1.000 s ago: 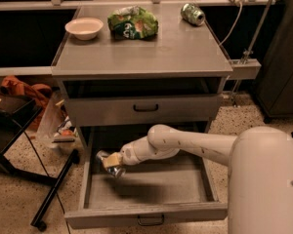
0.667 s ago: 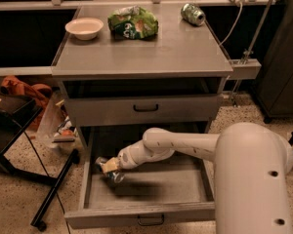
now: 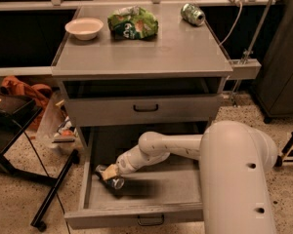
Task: Place redbull can into middle drawer
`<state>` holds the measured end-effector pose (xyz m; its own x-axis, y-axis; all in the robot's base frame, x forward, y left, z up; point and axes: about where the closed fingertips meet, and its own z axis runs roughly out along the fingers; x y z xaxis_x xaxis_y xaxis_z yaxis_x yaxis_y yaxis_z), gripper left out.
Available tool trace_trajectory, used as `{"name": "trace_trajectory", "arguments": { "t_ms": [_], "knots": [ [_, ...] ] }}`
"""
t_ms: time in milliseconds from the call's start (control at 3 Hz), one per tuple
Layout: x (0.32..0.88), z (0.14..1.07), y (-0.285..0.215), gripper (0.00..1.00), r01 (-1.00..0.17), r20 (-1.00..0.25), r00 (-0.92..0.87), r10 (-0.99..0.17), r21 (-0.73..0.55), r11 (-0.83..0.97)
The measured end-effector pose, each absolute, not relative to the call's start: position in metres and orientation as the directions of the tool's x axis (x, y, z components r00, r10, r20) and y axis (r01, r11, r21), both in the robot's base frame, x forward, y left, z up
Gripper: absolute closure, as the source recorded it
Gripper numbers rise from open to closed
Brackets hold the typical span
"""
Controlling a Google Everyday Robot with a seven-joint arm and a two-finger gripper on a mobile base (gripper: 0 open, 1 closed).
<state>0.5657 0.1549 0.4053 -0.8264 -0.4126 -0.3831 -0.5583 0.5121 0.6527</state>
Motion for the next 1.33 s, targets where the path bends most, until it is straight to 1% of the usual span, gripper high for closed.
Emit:
{"name": "trace_trajectory", "arguments": {
  "t_ms": [667,1000,1333],
  "knots": [
    [0.559,0.398,0.142,0.11,-0.544,-0.399,-0.838,-0.372,0.655,0.524],
    [0.559,0.4,0.133,0.0,-0.541,-0.42,-0.841,-0.341,0.65,0.534],
    [0.559,0.4,0.133,0.0,-0.541,-0.42,-0.841,-0.341,0.65,0.534]
  ]
}}
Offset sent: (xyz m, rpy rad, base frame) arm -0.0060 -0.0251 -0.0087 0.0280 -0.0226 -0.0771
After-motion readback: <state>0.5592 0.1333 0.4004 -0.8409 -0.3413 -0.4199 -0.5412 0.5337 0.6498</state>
